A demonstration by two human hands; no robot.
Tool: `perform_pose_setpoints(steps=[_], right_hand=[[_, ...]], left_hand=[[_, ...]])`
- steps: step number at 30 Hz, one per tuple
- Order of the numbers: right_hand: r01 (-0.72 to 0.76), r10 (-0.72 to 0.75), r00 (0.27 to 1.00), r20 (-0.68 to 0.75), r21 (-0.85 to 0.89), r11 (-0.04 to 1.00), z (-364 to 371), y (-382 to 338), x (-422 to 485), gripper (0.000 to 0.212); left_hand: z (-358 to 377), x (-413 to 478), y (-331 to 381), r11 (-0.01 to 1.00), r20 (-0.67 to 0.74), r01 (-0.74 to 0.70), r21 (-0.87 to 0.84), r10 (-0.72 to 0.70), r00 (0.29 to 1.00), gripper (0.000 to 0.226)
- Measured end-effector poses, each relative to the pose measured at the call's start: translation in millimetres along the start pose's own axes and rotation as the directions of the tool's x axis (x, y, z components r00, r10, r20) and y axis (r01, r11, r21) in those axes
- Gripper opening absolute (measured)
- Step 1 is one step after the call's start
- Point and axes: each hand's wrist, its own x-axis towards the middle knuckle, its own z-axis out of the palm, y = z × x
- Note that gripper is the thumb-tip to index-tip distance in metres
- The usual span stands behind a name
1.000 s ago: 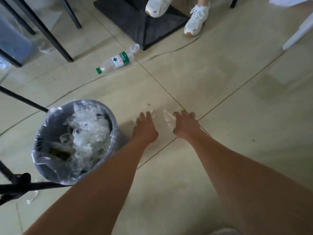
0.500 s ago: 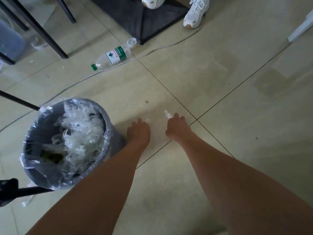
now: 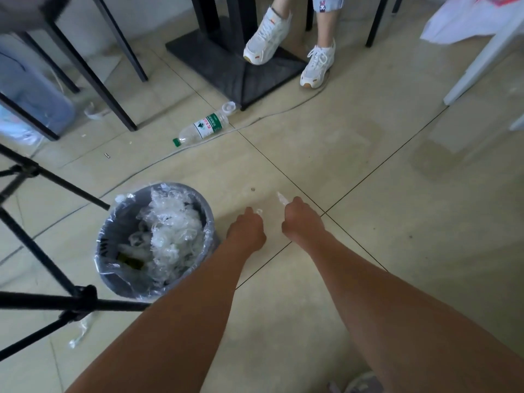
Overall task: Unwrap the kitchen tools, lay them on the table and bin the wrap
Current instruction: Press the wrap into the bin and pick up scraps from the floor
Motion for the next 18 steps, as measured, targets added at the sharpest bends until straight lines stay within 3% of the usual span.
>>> perform_pose_setpoints(steps=[2, 6, 9, 10, 13, 18], right_hand=[[0.035, -0.035, 0.999, -0.032, -0.007, 0.999, -18, -14, -13, 0.026], [0.068, -0.074, 0.993, -0.090, -0.063, 0.996, -62, -44, -39, 0.025], [0.080, -0.086, 0.994, -0.068, -0.086, 0.993, -104, -76, -59, 0.059], [0.076, -0.081, 0.995, -0.056, -0.083, 0.994, -117, -88, -65, 0.055], [0.090, -0.096, 0.985, -0.145, -0.045, 0.995, -146, -125, -87, 0.017], [0.214, -0.209, 0.958, -0.196, 0.003, 0.977, -158, -192, -120, 0.023]], left_hand=[[-21, -13, 3, 0.999, -0.002, -0.047, 0.012, 0.047, 0.999, 0.060], [-72, -46, 6, 0.996, -0.120, -0.083, -0.037, 0.078, 0.990, 0.019], [-117, -79, -4, 0.990, -0.249, -0.075, -0.123, 0.043, 0.968, 0.013], [-129, -90, -9, 0.986, -0.293, -0.078, -0.150, 0.031, 0.956, 0.013], [-156, -122, -36, 0.970, -0.376, -0.074, -0.233, -0.020, 0.926, 0.011], [-173, -174, -100, 0.953, -0.445, -0.035, -0.302, -0.108, 0.889, 0.007]])
